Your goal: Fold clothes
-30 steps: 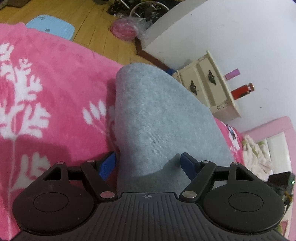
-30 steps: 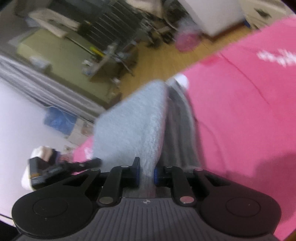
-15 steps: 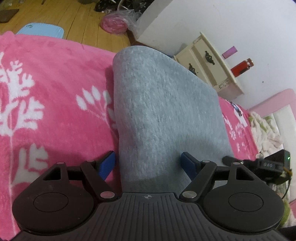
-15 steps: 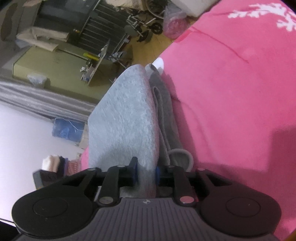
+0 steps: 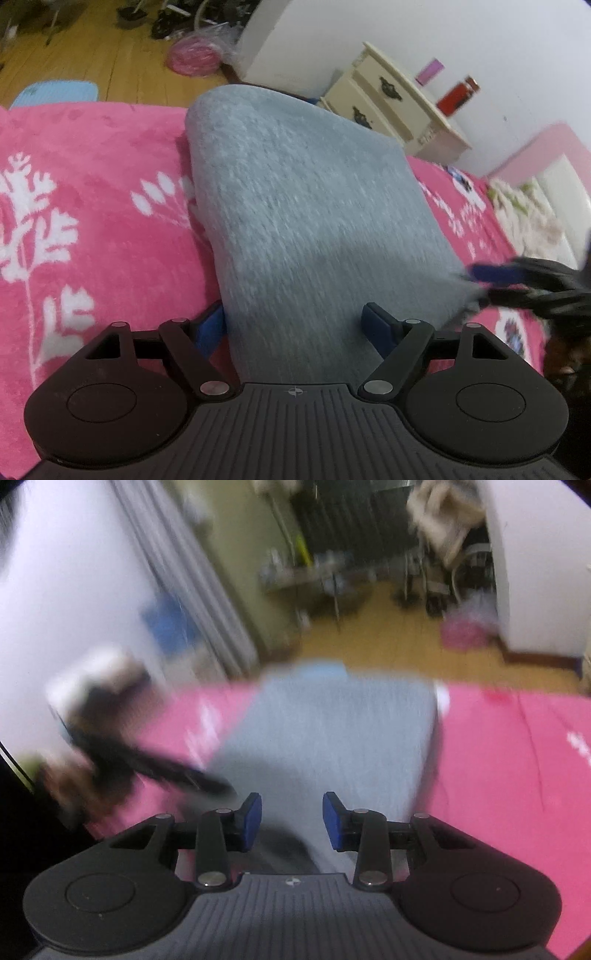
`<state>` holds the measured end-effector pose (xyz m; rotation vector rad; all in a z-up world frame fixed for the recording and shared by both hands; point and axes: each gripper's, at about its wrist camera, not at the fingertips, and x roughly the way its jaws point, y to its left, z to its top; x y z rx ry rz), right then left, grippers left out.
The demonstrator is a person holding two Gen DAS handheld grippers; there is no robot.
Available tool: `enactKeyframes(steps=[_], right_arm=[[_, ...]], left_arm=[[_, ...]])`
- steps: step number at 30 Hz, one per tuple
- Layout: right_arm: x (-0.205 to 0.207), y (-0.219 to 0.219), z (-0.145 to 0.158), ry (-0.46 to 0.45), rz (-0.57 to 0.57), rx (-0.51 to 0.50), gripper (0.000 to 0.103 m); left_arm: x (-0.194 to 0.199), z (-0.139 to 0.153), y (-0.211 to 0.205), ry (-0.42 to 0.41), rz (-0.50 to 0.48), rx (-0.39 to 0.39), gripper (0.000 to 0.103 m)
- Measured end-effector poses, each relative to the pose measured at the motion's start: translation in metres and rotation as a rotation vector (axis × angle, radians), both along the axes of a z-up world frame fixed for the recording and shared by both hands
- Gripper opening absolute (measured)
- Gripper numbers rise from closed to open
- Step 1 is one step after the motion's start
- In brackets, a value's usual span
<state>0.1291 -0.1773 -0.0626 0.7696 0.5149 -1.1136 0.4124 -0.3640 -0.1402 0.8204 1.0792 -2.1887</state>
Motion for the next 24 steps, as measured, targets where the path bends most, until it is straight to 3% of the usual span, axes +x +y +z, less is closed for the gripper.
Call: enactKeyframes(steps=[2, 6, 9, 13, 15, 17, 20, 21, 24], right_arm=[[0.013, -0.009, -0.024, 0.119, 0.020, 0.071, 0.038], [0.027, -0.012, -0.019, 0.231, 0.036, 0.080, 0.038], [0.025, -0.014, 0.002, 0.240, 0.034, 0.079, 0.038], [0.023, -0.023, 0.039, 0.222, 0.034, -0.032, 0.038], [0.025, -0.036, 0.044, 0.223, 0.023, -0.071, 0.038], [0.026, -0.049, 0.032, 0.231, 0.012, -0.064, 0.038], [0.022, -0.063, -0.026, 0.308, 0.009, 0.046, 0.038], [0.017, -0.064, -0.035, 0.283, -0.006, 0.060, 0.038], [0.003, -0.068, -0.018, 0.213, -0.082, 0.049, 0.034]], left_arm=[[-0.002, -0.005, 0.003, -0.012, -0.013, 0.014, 0.081], [-0.004, -0.011, 0.008, -0.011, -0.002, 0.014, 0.082], [-0.004, -0.009, 0.010, -0.013, -0.007, 0.004, 0.082], [-0.005, -0.009, 0.013, -0.023, -0.009, -0.005, 0.082], [-0.006, -0.010, 0.015, -0.028, -0.009, -0.009, 0.082], [-0.007, -0.010, 0.017, -0.034, -0.009, -0.013, 0.082], [-0.010, -0.011, 0.020, -0.035, -0.012, -0.010, 0.083], [-0.011, -0.012, 0.020, -0.036, -0.012, -0.007, 0.083], [-0.012, -0.012, 0.022, -0.041, -0.016, -0.016, 0.083]])
